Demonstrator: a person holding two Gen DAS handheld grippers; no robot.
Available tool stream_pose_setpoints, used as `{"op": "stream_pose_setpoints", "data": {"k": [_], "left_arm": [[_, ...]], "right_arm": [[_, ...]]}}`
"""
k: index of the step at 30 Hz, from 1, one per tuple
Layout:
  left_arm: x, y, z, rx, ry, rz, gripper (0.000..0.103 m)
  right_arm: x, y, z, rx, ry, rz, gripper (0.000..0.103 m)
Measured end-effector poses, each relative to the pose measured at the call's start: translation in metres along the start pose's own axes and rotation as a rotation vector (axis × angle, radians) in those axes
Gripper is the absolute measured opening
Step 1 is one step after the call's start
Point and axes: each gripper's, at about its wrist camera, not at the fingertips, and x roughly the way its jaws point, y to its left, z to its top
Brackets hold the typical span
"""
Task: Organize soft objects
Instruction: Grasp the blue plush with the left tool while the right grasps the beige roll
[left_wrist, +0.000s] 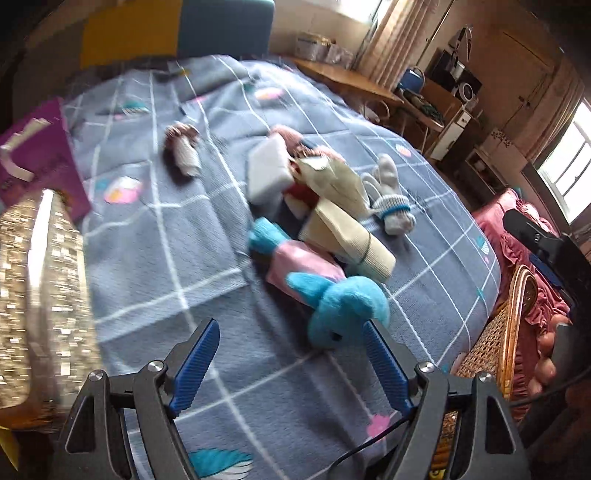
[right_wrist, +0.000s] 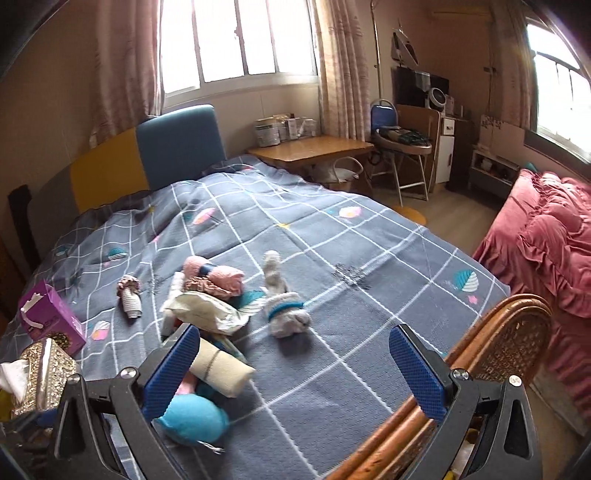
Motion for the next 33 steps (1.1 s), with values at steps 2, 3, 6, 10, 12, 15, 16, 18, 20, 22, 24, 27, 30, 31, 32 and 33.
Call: {"op": "stream_pose_setpoints", "data": {"k": [2, 3, 6, 10, 12, 15, 16, 18, 20, 22, 24, 27, 30, 31, 32, 33], "left_arm": [[0.013, -0.009, 0.002, 0.004, 0.01, -0.017, 0.084], [0.018, -0.013, 0.003, 0.002, 0.019, -0.024, 0.084], [0.035, -0.026, 0.013, 0.015, 0.042, -0.034, 0.085], [0.06, -0.035, 0.017, 0.067, 0.091, 0.024, 0.084], [0.059, -0.027, 0.011, 0.042, 0.082, -0.055, 0.064], [0.048, -0.018, 0.004, 0.033, 0.07, -0.107, 0.048], [0.041, -0.016, 0.001, 0.051, 0.059, -0.103, 0.046], [0.033, -0.01, -0.005, 0.071, 0.055, -0.098, 0.044], [0.025, -0.002, -0.009, 0.075, 0.052, -0.106, 0.043], [0.014, 0.006, -0.012, 0.064, 0.042, -0.11, 0.042], [0.001, 0.011, -0.012, 0.054, 0.019, -0.122, 0.042], [-0.025, 0.014, -0.001, 0.062, -0.033, -0.133, 0.042], [-0.045, 0.015, 0.024, 0.09, -0.084, -0.126, 0.042], [-0.052, 0.015, 0.035, 0.097, -0.105, -0.121, 0.042], [-0.058, 0.016, 0.048, 0.103, -0.121, -0.115, 0.042], [-0.063, 0.017, 0.06, 0.105, -0.136, -0.112, 0.042]], "right_arm": [[0.004, -0.004, -0.002, -0.009, 0.019, -0.002, 0.103], [0.006, -0.006, -0.003, -0.015, 0.029, 0.005, 0.103], [0.013, -0.004, -0.004, -0.034, 0.058, 0.007, 0.103], [0.02, -0.004, -0.002, -0.055, 0.079, 0.005, 0.103], [0.025, -0.002, 0.001, -0.074, 0.095, 0.017, 0.103], [0.038, 0.007, 0.006, -0.116, 0.14, 0.062, 0.103], [0.045, 0.011, 0.008, -0.133, 0.172, 0.095, 0.103], [0.061, 0.021, 0.009, -0.166, 0.246, 0.159, 0.103], [0.079, 0.038, 0.007, -0.23, 0.332, 0.219, 0.102], [0.094, 0.056, 0.0, -0.312, 0.405, 0.248, 0.098], [0.107, 0.075, -0.008, -0.392, 0.459, 0.258, 0.091], [0.126, 0.095, -0.02, -0.5, 0.532, 0.257, 0.085], [0.143, 0.107, -0.029, -0.577, 0.592, 0.244, 0.082], [0.146, 0.11, -0.03, -0.598, 0.603, 0.24, 0.074], [0.149, 0.114, -0.033, -0.619, 0.622, 0.231, 0.061], [0.152, 0.117, -0.035, -0.641, 0.631, 0.218, 0.057]]}}
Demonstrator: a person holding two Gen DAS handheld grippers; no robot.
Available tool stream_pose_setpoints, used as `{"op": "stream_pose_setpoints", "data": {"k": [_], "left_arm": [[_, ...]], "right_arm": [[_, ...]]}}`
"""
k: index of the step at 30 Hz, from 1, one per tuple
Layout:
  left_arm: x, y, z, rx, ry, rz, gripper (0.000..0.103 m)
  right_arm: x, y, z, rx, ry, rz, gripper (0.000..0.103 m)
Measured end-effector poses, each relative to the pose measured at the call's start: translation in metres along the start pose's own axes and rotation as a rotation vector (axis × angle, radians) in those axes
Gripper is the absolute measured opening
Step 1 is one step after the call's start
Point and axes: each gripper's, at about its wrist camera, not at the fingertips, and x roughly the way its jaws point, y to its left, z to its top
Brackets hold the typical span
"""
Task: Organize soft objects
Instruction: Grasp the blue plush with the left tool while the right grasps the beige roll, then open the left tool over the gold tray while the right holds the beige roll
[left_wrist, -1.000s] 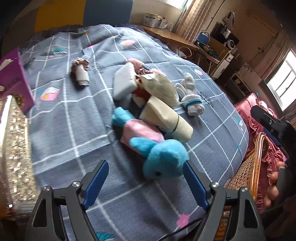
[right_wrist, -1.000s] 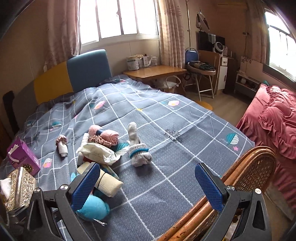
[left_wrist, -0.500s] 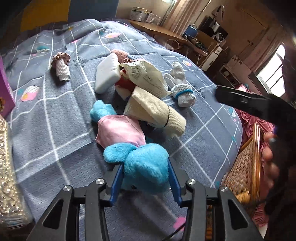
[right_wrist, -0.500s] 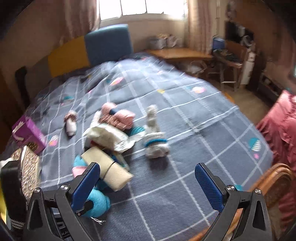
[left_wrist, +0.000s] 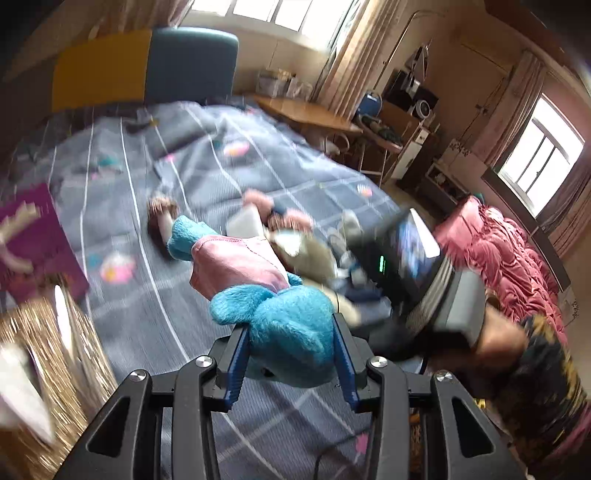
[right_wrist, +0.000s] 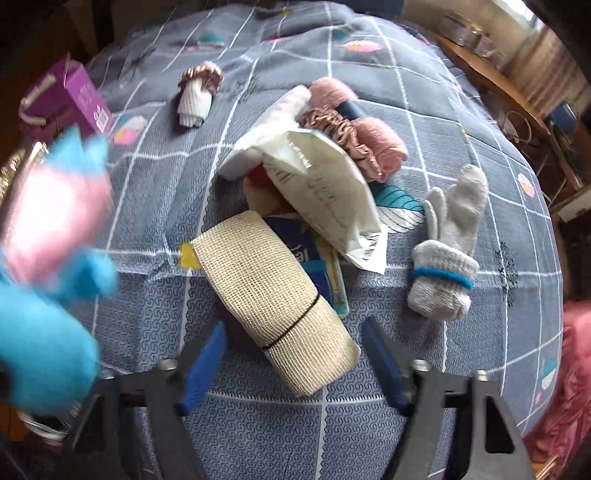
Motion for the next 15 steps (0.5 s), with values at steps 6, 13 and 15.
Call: {"op": "stream_pose_setpoints", "data": {"k": [6, 13, 15], "left_arm": [[-0.034, 0.052, 0.086, -0.052, -0.137, 0.127, 0.042], [-0.1, 0.193, 0.092, -0.274, -0.254, 0.452, 0.042], [-0.119, 0.228, 0.063, -0.337, -0.253, 0.526, 0.042]], "right_arm": [[-0.002, 0.002, 0.001, 0.009, 0.001, -0.006, 0.053], [-0.003, 0.002, -0.002, 0.057, -0.001, 0.039, 0.052], [-0.002, 0.002, -0.002, 0.055, -0.002, 0.04, 0.052]]}}
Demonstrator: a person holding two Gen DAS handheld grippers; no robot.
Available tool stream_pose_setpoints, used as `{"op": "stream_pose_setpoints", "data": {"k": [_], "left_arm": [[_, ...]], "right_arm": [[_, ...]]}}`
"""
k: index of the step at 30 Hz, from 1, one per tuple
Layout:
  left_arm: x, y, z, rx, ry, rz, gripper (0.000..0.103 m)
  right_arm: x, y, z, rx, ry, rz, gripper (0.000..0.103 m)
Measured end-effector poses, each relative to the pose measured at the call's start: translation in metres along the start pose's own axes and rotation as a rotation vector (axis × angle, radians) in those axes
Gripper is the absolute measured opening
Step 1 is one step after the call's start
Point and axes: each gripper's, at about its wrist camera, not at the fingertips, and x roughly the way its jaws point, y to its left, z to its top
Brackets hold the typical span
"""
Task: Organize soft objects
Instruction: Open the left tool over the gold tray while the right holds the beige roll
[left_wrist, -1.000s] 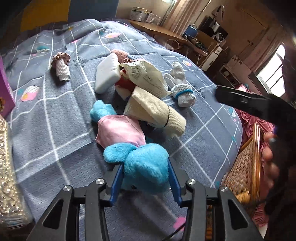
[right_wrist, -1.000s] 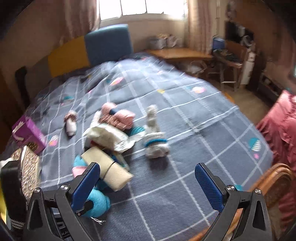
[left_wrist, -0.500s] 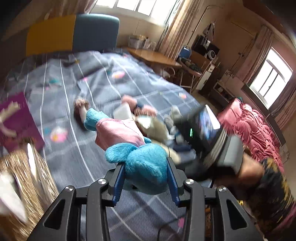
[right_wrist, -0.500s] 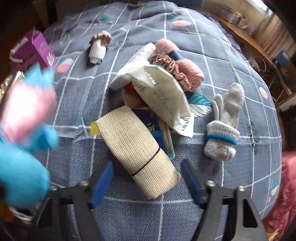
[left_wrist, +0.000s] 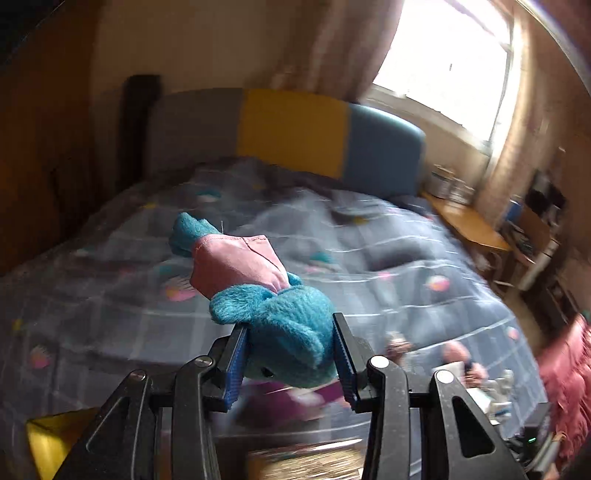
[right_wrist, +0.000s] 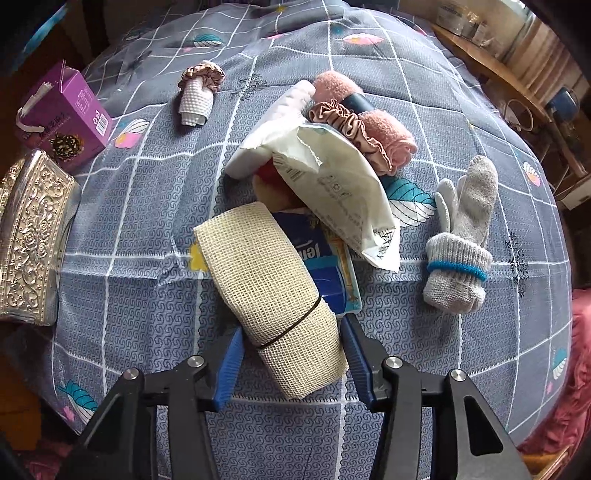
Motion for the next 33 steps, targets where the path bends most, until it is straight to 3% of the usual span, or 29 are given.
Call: {"op": "stream_pose_setpoints", "data": {"k": [3, 8, 12, 15, 17, 19, 25, 33], "left_arm": [[-0.01, 0.063, -0.039, -0.078, 0.032, 0.101, 0.042], [-0.036, 0.122, -0.124, -0.168, 0.072, 0.19, 0.043], [-0.044, 0.134, -0.188, -0.191, 0.135, 0.205, 0.05], [-0.044, 0.128, -0.216, -0.156, 0.168, 0.197, 0.054], [-0.048, 0.121, -0.224, -0.118, 0.155, 0.209, 0.059], [-0.054, 0.115, -0.23, -0.113, 0.131, 0.207, 0.076], [-0.082, 0.107, -0.234, -0.115, 0.069, 0.237, 0.077], [-0.11, 0.105, -0.236, -0.113, 0.034, 0.297, 0.077]], "right_arm": [[0.0, 0.001, 0.0, -0.001, 0.002, 0.003, 0.051], [0.002, 0.006, 0.002, -0.003, -0.004, 0.008, 0.05], [0.0, 0.018, 0.0, -0.013, -0.034, -0.001, 0.05], [-0.001, 0.026, -0.003, -0.013, -0.049, -0.001, 0.049], [-0.005, 0.03, -0.004, -0.003, -0.063, 0.004, 0.049], [-0.011, 0.031, -0.005, 0.011, -0.081, 0.014, 0.049], [-0.042, 0.041, 0.011, 0.039, -0.157, 0.061, 0.049], [-0.063, 0.058, 0.081, 0.096, -0.243, 0.083, 0.049]]}}
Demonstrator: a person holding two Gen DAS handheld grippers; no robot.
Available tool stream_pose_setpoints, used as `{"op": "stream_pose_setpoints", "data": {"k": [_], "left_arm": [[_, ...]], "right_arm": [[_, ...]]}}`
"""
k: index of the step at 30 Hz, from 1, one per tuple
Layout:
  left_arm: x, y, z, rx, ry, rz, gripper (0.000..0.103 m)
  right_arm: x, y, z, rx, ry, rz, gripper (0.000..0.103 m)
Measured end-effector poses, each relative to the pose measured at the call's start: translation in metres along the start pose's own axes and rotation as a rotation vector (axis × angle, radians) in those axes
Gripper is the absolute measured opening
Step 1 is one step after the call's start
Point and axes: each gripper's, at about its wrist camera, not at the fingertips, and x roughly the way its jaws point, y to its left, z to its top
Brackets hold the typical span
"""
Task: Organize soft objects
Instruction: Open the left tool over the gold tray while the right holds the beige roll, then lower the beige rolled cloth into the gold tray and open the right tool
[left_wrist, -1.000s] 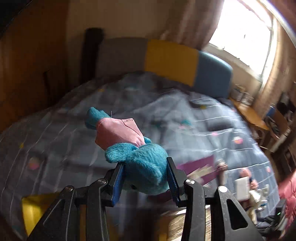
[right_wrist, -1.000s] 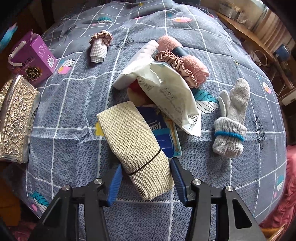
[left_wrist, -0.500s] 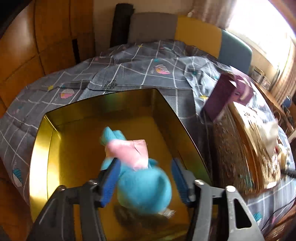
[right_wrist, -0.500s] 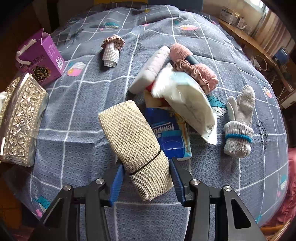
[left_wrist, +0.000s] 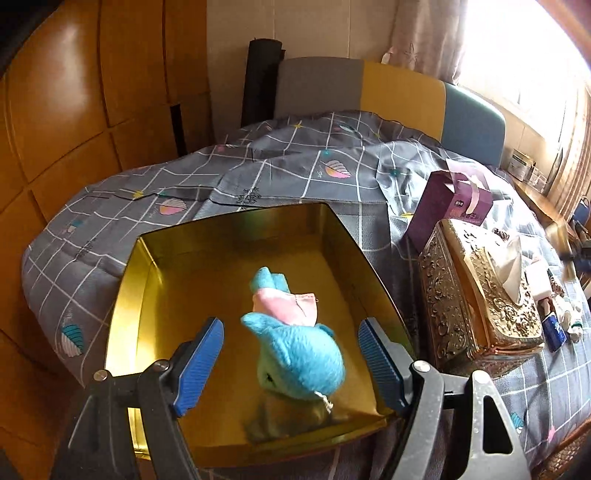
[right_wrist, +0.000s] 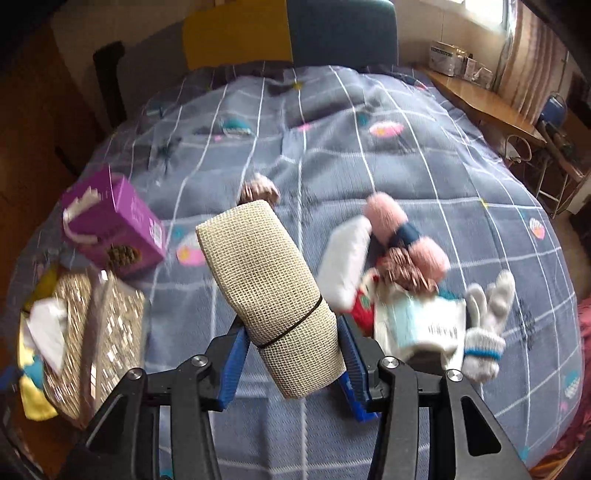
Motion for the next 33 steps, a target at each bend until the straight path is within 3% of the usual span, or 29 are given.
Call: {"op": "stream_pose_setpoints", "data": {"k": [7, 13, 18, 22, 27, 33], "left_arm": [[-0.02, 0.003, -0.003, 0.034, -0.058, 0.071, 0.077], [-0.025, 0.014, -0.008, 0.025, -0.059, 0.097, 0.077], [-0.028, 0.028, -0.013, -0.001, -0.062, 0.12, 0.077], [-0.027, 0.043, -0.016, -0.043, -0.056, 0.128, 0.077], [-0.027, 0.06, -0.02, -0.103, -0.047, 0.134, 0.077], [-0.029, 0.069, -0.025, -0.123, -0.046, 0.142, 0.077]], "right_arm": [[-0.005, 0.054, 0.073, 0.031, -0.07, 0.091, 0.049], [-0.035, 0.168, 0.102, -0.161, -0.169, 0.272, 0.049], [-0.052, 0.272, 0.058, -0.467, -0.143, 0.463, 0.049], [-0.036, 0.324, -0.008, -0.678, -0.027, 0.492, 0.049], [0.012, 0.361, -0.058, -0.695, 0.132, 0.428, 0.05], [0.053, 0.387, -0.081, -0.663, 0.16, 0.354, 0.055]]}}
